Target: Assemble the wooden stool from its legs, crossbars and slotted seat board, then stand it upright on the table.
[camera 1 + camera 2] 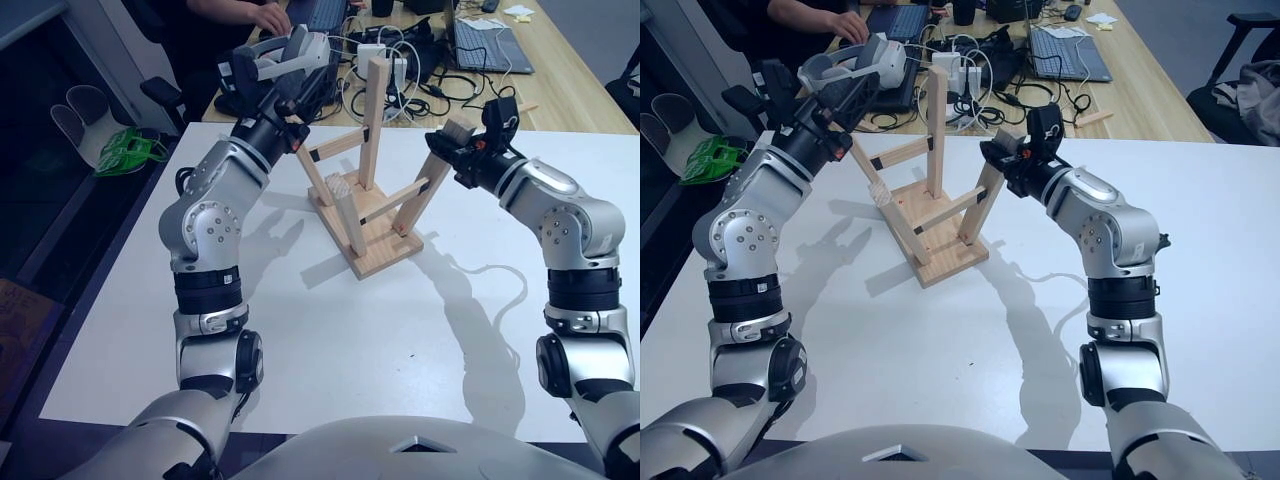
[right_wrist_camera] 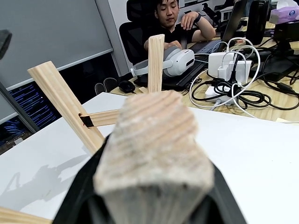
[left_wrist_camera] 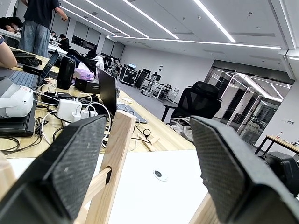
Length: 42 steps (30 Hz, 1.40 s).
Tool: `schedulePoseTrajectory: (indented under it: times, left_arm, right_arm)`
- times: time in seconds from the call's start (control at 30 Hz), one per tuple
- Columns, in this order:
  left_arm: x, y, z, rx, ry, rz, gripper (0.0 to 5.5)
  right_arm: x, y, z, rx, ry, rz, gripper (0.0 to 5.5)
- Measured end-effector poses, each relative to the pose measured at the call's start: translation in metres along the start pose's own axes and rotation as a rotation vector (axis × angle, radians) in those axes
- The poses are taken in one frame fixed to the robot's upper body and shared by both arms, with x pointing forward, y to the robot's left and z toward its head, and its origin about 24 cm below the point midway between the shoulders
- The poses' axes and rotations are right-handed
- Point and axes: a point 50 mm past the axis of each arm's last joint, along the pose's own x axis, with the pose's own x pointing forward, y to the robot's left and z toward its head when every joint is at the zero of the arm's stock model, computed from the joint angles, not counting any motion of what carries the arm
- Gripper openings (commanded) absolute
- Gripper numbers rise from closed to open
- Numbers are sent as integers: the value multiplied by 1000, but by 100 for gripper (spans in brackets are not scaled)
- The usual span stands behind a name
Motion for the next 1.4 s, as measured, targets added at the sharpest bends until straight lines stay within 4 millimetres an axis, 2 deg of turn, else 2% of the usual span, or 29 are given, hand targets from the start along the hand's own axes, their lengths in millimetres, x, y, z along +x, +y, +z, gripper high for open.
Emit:
schedulePoseTrajectory:
  times: [0.37,0.57,0.67,0.93,1.1,1.17,1.23,1.4]
  left_arm:
    - [0,1,0,-1,1,7,329]
    - [0,1,0,-1,2,16,329]
    - [1,0,-2,-3,1,26,329]
    - [3,-1,-5,-11,0,35,329]
    - [3,-2,-6,-19,0,37,329]
    - [3,-2,-7,-20,2,39,329]
    - [4,-3,-8,-27,1,40,329]
    - [7,-8,-12,-44,6,27,329]
  right_arm:
    - [-1,2,0,0,-22,2,100]
    - [-5,-11,-2,154,-49,-57,99]
    - [-7,-6,-5,167,-70,-56,99]
    - [2,10,-2,23,-37,-32,99]
    - [4,11,-4,0,-17,-32,99]
    - [4,12,-5,-17,-10,-29,154]
    - [3,12,-20,-75,91,-39,191]
    - [6,9,-18,-150,152,-58,264]
